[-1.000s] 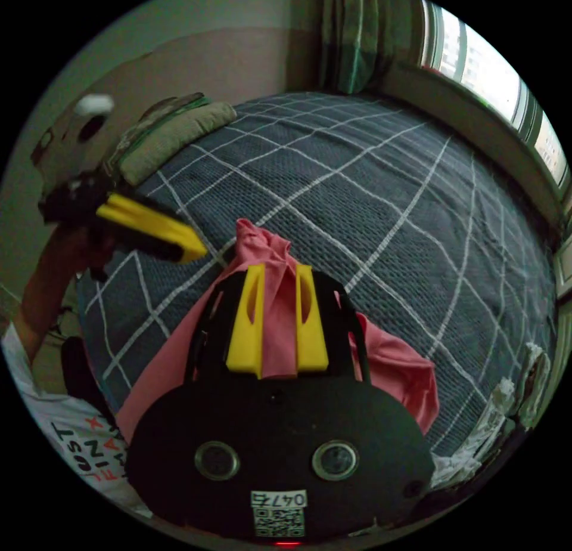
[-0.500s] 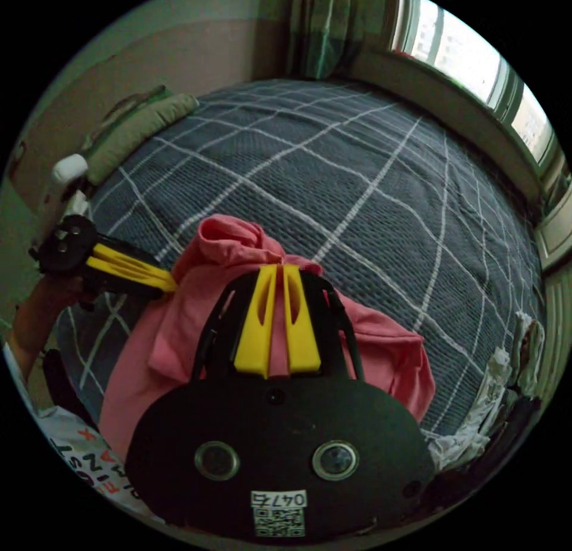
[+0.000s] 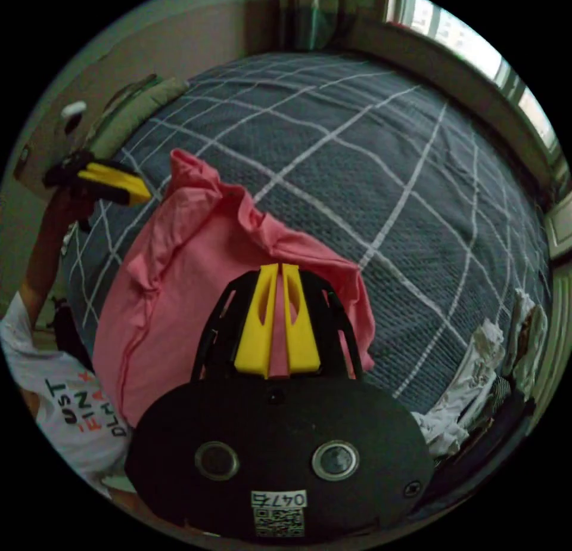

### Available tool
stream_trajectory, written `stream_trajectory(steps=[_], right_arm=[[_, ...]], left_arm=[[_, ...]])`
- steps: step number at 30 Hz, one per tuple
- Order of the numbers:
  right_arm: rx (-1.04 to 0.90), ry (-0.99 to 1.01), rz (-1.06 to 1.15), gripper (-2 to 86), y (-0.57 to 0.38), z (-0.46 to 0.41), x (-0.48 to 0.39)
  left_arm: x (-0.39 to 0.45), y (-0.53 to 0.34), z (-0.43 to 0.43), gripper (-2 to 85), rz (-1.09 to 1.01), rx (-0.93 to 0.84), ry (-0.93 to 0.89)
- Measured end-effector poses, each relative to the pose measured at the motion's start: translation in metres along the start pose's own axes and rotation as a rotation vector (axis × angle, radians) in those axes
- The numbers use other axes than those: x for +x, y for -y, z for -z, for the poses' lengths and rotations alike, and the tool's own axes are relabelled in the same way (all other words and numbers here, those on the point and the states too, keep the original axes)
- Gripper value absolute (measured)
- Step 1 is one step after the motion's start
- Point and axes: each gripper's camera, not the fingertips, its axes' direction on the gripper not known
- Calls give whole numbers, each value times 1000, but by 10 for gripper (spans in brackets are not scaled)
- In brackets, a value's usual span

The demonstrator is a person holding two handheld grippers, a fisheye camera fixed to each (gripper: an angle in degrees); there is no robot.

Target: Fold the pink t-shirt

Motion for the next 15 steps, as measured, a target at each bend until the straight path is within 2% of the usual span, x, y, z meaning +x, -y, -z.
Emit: stream_trajectory(steps=[2,4,6,9,13,15], right_arm=[[-24,95,87,0,11,-21,0],[-30,141,122,-2,26,-33,2],[-36,106,68,-4,41,-43,13],[69,96,-118,-4,56,-41,49],[85,288,-301,-2,51,-54,87],[141,394,-335,3,40,-51,92]], left_arm=[[7,18,-14,-10,-35,-78,-33],[9,33,-32,-10,-21,-149,22],[8,45,-47,-10,-4,-194,92],[-2,48,-49,-10,56,-155,141],[-24,44,-52,-10,161,-161,229],[-32,38,-40,-10,212,-98,133]])
